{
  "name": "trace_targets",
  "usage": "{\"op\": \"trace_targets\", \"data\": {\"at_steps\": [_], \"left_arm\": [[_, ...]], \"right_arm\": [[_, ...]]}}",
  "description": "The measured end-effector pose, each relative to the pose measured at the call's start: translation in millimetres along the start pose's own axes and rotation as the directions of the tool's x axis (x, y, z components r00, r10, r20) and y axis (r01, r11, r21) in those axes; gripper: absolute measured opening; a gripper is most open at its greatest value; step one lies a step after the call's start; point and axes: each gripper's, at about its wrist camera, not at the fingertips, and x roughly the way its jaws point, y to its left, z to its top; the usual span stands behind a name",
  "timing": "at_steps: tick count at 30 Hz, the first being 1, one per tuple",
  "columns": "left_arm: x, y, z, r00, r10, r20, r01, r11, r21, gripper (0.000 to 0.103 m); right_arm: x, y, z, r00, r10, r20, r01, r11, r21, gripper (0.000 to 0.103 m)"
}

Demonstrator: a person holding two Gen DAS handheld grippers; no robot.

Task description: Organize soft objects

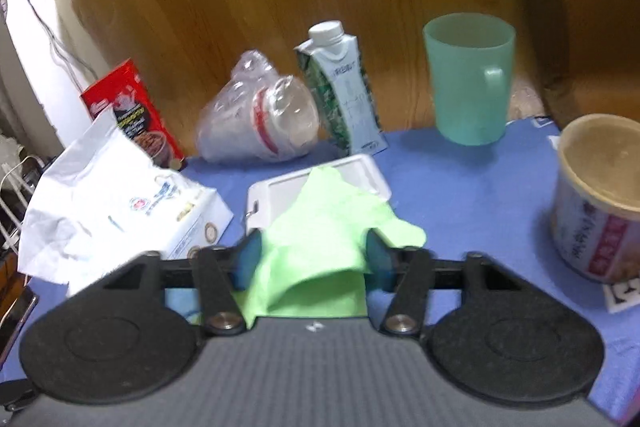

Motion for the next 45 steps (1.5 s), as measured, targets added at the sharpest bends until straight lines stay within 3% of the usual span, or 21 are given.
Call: {"op": "trace_targets", "data": {"at_steps": [1, 5, 12, 15, 16, 17, 19, 24, 25, 27, 29, 30, 32, 34, 36, 39, 42, 45], "left_arm": [[0.3, 1.1, 0.3, 1.000, -0.006, -0.002, 0.006, 1.000, -0.009, 0.055], [1.2, 1.4, 0.7, 1.000, -0.009, -0.004, 0.009, 1.000, -0.013, 0.055], [-2.1, -2.4, -0.1, 0.999, -0.037, -0.013, 0.037, 0.999, 0.006, 0.055], [-1.0, -6.6, -0.2, 0.998, -0.058, -0.033, 0.058, 0.998, 0.013, 0.055], [-1.6, -8.7, -0.7, 0.997, -0.072, -0.040, 0.073, 0.997, 0.012, 0.055], [-2.6, -11.3, -1.3, 0.995, -0.092, -0.048, 0.093, 0.996, 0.006, 0.055], [-4.0, -18.7, -3.2, 0.987, -0.140, -0.074, 0.140, 0.990, -0.011, 0.055], [-3.7, -54.6, -9.9, 0.967, -0.223, -0.127, 0.232, 0.971, 0.061, 0.055], [-1.9, -61.6, -11.4, 0.962, -0.234, -0.137, 0.246, 0.966, 0.077, 0.062], [4.2, -71.2, -15.3, 0.954, -0.249, -0.166, 0.266, 0.960, 0.084, 0.075], [13.8, -77.7, -20.9, 0.944, -0.258, -0.206, 0.279, 0.957, 0.080, 0.076], [18.8, -80.1, -24.3, 0.938, -0.259, -0.231, 0.282, 0.956, 0.076, 0.073], [22.4, -82.6, -29.5, 0.938, -0.253, -0.236, 0.278, 0.957, 0.079, 0.069], [22.9, -83.4, -29.6, 0.934, -0.257, -0.249, 0.282, 0.957, 0.069, 0.046], [23.3, -78.4, -26.9, 0.915, -0.307, -0.262, 0.318, 0.948, 0.002, 0.037], [19.6, -83.7, -23.0, 0.914, -0.319, -0.250, 0.330, 0.944, 0.003, 0.037], [15.1, -107.4, -16.8, 0.920, -0.320, -0.228, 0.345, 0.935, 0.077, 0.037], [15.8, -135.0, -5.2, 0.907, -0.361, -0.214, 0.394, 0.910, 0.133, 0.037]], "right_arm": [[-9.7, -0.4, -1.0, 1.000, -0.021, 0.020, 0.021, 1.000, -0.009, 0.008], [-55.8, -0.9, -15.5, 0.992, -0.089, 0.087, 0.098, 0.990, -0.105, 0.008], [-143.8, 12.5, -84.0, 0.998, -0.011, 0.055, 0.026, 0.958, -0.287, 0.009], [-161.6, 26.3, -120.6, 1.000, 0.010, -0.004, -0.011, 0.931, -0.366, 0.014], [-164.2, 30.3, -130.1, 1.000, -0.001, -0.008, -0.002, 0.920, -0.391, 0.026], [-167.1, 34.5, -138.8, 1.000, -0.017, -0.001, 0.015, 0.909, -0.416, 0.045], [-170.9, 39.1, -147.0, 0.999, -0.033, 0.023, 0.039, 0.901, -0.431, 0.064], [-174.6, 34.8, -145.6, 0.999, -0.042, 0.021, 0.047, 0.912, -0.407, 0.067], [-174.5, 31.7, -144.7, 0.998, -0.054, 0.020, 0.057, 0.915, -0.398, 0.067], [-171.8, 27.3, -143.7, 0.997, -0.071, 0.016, 0.072, 0.922, -0.381, 0.066], [-168.4, 25.8, -143.6, 0.997, -0.078, 0.007, 0.075, 0.926, -0.371, 0.064], [-167.0, 25.5, -143.5, 0.997, -0.076, 0.003, 0.072, 0.926, -0.371, 0.062], [-157.9, 26.2, -140.8, 0.997, -0.074, -0.011, 0.065, 0.925, -0.374, 0.044], [-150.4, 25.9, -137.9, 0.998, -0.061, -0.014, 0.051, 0.930, -0.364, 0.032], [-144.6, 26.4, -135.9, 0.999, -0.052, -0.010, 0.045, 0.933, -0.358, 0.027], [-144.5, 27.2, -136.1, 0.999, -0.042, 0.009, 0.043, 0.936, -0.348, 0.015], [-157.8, 29.4, -138.7, 0.995, -0.060, 0.083, 0.086, 0.929, -0.361, 0.015], [-175.2, 24.2, -136.1, 0.981, -0.097, 0.170, 0.151, 0.927, -0.344, 0.015]]}}
